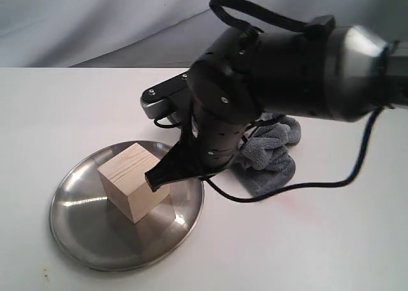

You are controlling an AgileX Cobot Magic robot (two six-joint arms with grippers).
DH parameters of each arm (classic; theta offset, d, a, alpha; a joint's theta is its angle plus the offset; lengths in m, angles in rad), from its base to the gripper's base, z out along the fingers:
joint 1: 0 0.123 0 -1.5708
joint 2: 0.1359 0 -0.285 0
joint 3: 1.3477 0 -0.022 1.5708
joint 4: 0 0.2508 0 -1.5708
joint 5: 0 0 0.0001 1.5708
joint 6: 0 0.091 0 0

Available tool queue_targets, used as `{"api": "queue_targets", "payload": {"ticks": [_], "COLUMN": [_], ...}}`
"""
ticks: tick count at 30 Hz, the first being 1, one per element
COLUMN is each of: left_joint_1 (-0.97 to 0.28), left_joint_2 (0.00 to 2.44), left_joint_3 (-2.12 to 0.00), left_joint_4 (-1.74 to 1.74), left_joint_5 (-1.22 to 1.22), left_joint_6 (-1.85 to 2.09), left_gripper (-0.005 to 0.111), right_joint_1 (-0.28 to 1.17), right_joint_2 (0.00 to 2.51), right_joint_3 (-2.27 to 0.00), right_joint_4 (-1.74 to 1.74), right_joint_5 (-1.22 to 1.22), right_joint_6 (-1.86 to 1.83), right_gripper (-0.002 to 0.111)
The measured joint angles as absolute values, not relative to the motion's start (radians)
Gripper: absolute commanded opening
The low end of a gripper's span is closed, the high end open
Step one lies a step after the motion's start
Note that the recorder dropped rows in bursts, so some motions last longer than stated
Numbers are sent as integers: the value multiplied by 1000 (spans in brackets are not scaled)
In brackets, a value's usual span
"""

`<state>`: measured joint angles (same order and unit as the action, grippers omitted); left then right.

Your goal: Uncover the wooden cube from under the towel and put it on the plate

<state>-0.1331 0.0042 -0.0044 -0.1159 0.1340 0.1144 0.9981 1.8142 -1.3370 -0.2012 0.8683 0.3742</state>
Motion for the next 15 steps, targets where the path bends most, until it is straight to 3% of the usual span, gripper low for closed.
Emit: {"api": "queue_targets", "payload": {"ticks": [15], "left_joint_1": [-133], "left_joint_2": [4], "left_joint_3": [-4], "left_joint_4": [-116], "left_joint_5": [134], "left_joint_6": [114], "left_gripper": [0], "right_joint_1": [998], "right_joint_2": [1583], "right_joint_3": [-1074], "right_joint_4": [-216], "right_joint_5": [748], "right_joint_6": [444], "right_gripper": [0]}}
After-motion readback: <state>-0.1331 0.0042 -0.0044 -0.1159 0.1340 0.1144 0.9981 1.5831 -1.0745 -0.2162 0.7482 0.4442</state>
